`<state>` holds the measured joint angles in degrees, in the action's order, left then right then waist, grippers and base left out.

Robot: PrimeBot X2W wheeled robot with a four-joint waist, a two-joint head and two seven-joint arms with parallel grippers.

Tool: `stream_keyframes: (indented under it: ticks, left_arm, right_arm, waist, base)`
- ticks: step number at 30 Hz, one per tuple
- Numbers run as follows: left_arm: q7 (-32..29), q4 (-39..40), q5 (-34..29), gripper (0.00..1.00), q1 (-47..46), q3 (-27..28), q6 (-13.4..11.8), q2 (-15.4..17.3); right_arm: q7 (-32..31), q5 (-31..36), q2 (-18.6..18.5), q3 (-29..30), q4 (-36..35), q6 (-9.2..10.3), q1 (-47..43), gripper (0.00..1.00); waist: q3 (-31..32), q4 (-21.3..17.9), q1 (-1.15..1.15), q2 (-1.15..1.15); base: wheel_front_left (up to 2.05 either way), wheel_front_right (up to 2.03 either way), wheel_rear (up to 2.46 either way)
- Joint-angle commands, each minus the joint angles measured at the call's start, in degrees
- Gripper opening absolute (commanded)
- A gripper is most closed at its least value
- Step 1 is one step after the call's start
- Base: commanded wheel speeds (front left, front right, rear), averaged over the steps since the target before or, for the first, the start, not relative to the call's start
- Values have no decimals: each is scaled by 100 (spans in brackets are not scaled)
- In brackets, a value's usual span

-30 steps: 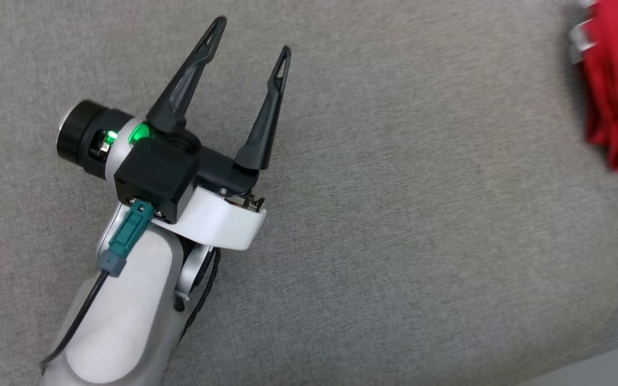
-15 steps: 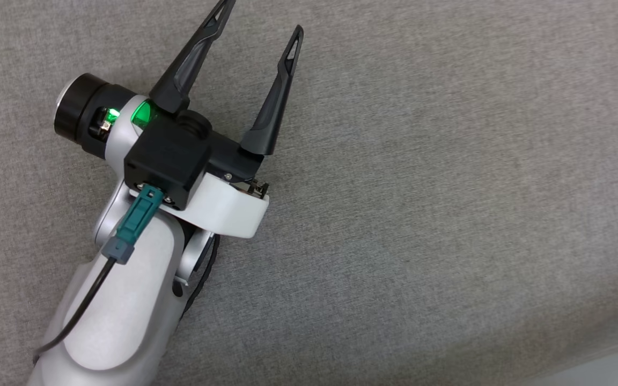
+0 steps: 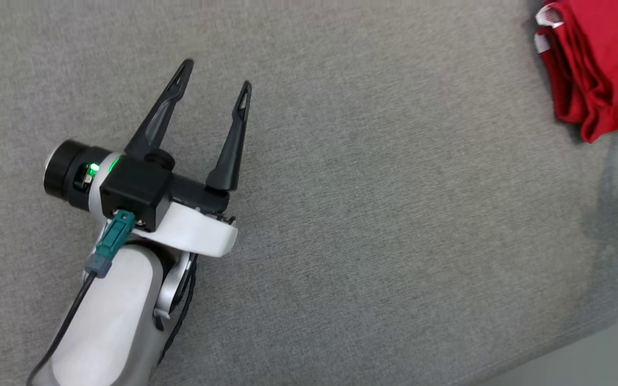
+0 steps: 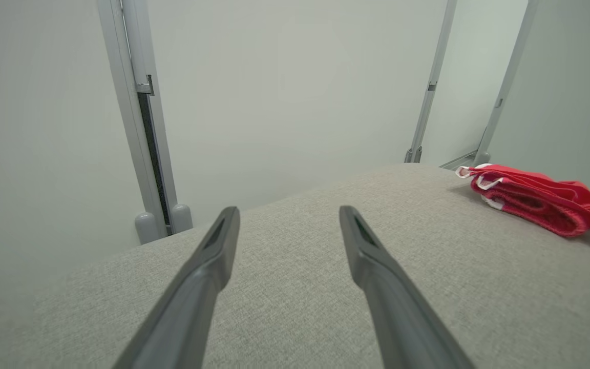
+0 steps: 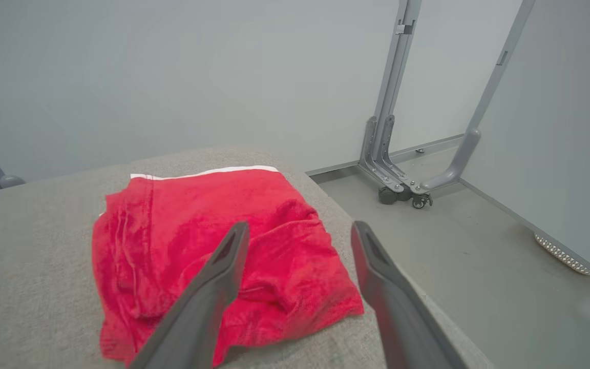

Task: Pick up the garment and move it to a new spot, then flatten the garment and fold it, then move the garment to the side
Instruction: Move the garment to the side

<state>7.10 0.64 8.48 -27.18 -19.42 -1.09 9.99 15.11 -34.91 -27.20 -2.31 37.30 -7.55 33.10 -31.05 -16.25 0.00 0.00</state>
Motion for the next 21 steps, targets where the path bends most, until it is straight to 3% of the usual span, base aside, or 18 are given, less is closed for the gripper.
stream_keyframes:
  ticks: [1,7,10,21]
  left_arm:
    - [26,-14,36,100,89,37,-43,18]
    - [132,-95,275,100,536,219,-215,-8]
    - [235,-169,390,100,761,315,-315,-53]
    - [592,-488,770,100,1429,587,-560,-240]
  right_arm:
    - [0,157,133,144,-188,12,-248,100]
    - [1,930,980,532,-1386,11,-1252,100]
    - [1,1186,1198,496,-1762,11,-1581,100]
    - [-471,1744,1215,483,-2871,11,-2187,100]
  waist:
    - [249,-52,0,0]
    - [673,132,0,0]
    - [872,329,0,0]
    - [1405,1435,0,0]
  base:
    - [0,0,0]
    - [0,0,0]
    - [0,0,0]
    - [0,0,0]
